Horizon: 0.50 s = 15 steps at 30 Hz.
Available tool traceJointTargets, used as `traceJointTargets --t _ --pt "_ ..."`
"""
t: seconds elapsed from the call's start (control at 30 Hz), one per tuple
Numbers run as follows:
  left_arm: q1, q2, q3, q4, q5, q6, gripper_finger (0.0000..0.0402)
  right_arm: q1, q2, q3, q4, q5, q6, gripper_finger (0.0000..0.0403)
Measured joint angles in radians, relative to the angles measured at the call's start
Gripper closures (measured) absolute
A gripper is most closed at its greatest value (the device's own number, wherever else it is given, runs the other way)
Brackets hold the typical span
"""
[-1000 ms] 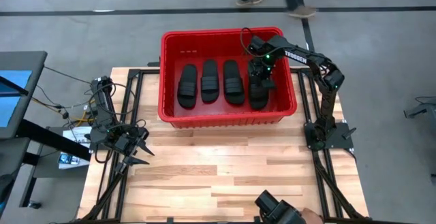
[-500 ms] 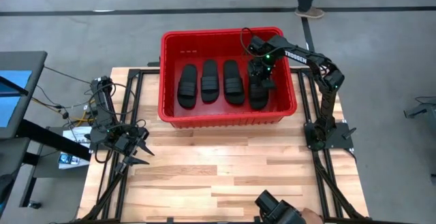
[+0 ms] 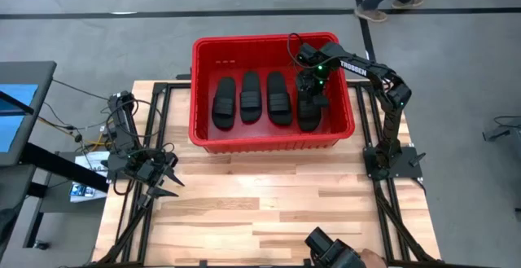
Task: Pick and place slides into bin
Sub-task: Put the slide into the bin
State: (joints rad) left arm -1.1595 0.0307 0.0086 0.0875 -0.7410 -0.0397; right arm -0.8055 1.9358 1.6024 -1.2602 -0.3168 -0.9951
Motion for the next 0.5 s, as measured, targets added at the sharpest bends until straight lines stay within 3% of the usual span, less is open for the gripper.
traceJointTargets --t 0.5 --pt "0.0 0.0 0.0 0.0 0.0 -0.004 0.0246 0.0 0.0 0.0 0.0 0.0 0.0 0.0403"
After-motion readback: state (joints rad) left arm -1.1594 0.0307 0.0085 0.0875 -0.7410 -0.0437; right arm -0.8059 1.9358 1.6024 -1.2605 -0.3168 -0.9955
